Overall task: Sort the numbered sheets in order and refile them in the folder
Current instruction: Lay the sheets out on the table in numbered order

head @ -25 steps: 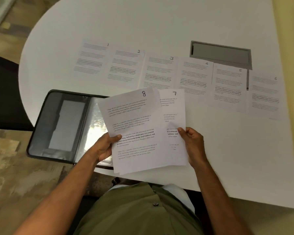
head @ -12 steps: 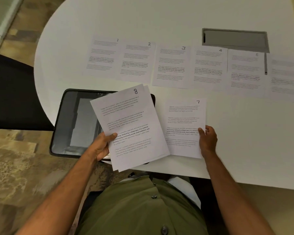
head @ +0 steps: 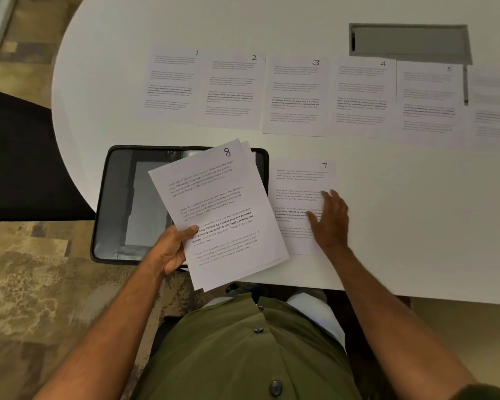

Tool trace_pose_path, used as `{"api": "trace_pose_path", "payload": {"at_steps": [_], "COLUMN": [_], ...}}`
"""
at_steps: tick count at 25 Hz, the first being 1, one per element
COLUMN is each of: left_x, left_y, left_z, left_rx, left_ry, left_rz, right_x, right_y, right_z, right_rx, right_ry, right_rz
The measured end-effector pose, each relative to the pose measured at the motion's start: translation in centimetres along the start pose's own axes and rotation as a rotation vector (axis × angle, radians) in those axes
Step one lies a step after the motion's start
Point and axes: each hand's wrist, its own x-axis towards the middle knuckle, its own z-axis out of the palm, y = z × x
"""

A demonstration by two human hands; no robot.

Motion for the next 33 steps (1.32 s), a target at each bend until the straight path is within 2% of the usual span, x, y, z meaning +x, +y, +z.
{"api": "trace_pose_path", "payload": {"at_steps": [3, 8, 25, 27, 29, 33], "left_x": [-0.2, -0.2, 0.8, 0.9, 0.9, 1.5], "left_y": [0.0, -0.7, -1.2, -1.0, -0.8, -0.4], "left_z": [-0.2, -0.6, -0.4, 0.1, 0.5, 1.0], "left_rx": [0.011, 0.018, 0.002, 0.012, 0.016, 0.028], "left_ry": [0.006, 0.01, -0.007, -0.01, -0.018, -0.05], "left_rz": [-0.004, 0.0, -0.071, -0.074, -0.073, -0.067], "right_x": [0.9, 2.3, 2.7, 3.4, 3.8, 2.9], "right_y": [-1.6, -3.0, -3.8, -3.9, -4.5, -8.1], "right_z": [1.9, 4.4, 5.8, 5.7, 5.0, 0.3], "right_rx": [-0.093, -0.266, -0.235, -0.164, 0.041, 0.628], "right_ry": [-0.168, -0.352, -0.326, -0.32, -0.309, -0.273], "right_rz": [-0.212, -0.273, -0.348, -0.339, -0.286, 0.115]}}
